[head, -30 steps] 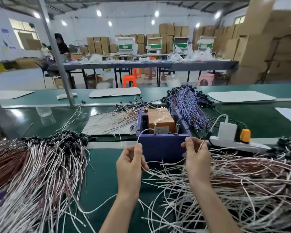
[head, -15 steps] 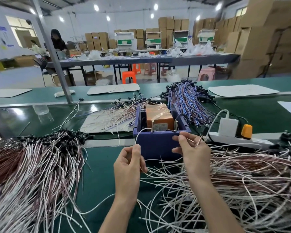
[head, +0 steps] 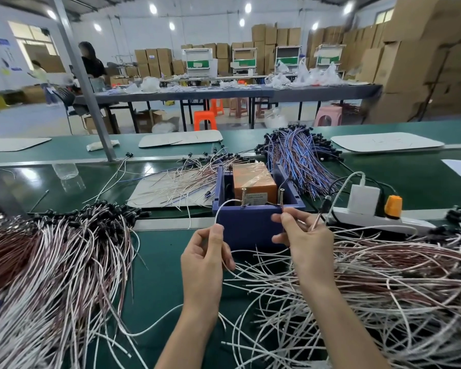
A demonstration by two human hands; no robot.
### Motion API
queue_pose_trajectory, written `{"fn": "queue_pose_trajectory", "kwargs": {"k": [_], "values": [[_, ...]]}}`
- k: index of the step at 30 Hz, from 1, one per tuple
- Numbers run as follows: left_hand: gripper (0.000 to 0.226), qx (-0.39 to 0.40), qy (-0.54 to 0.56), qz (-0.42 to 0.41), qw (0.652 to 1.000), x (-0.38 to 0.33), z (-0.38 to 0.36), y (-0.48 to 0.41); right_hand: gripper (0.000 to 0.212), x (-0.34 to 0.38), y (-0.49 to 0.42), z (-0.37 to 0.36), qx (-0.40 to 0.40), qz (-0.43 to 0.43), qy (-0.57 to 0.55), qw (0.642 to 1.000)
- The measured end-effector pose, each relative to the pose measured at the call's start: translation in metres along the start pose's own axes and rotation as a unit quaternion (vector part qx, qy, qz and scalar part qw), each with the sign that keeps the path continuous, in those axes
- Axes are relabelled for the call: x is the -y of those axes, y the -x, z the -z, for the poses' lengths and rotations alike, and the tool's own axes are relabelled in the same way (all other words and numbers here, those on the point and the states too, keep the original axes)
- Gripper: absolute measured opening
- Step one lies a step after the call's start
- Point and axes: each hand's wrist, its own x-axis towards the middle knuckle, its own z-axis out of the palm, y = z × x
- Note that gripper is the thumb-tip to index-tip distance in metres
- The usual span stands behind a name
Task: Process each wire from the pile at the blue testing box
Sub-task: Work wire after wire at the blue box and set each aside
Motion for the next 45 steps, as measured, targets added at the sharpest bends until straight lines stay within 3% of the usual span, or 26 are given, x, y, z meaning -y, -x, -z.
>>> {"fn": "queue_pose_trajectory", "kwargs": {"k": [13, 24, 45], "values": [[0.029, 0.018, 0.024, 0.009, 1.000, -0.0018, 0.0003, 0.0007, 0.004, -0.0005, 0.0008, -0.0006, 0.001, -0.002, 0.001, 1.000], [0.020, 0.027, 0.019, 0.002, 0.999, -0.0041, 0.0008, 0.0006, 0.004, 0.0020, 0.0026, -0.0015, -0.001, -0.007, 0.001, 1.000], [0.021, -0.013, 0.016, 0.012, 1.000, 0.0045, 0.0014, -0.0039, 0.007, 0.0048, 0.0010, -0.0014, 0.020, -0.050, -0.040, 0.998]]}}
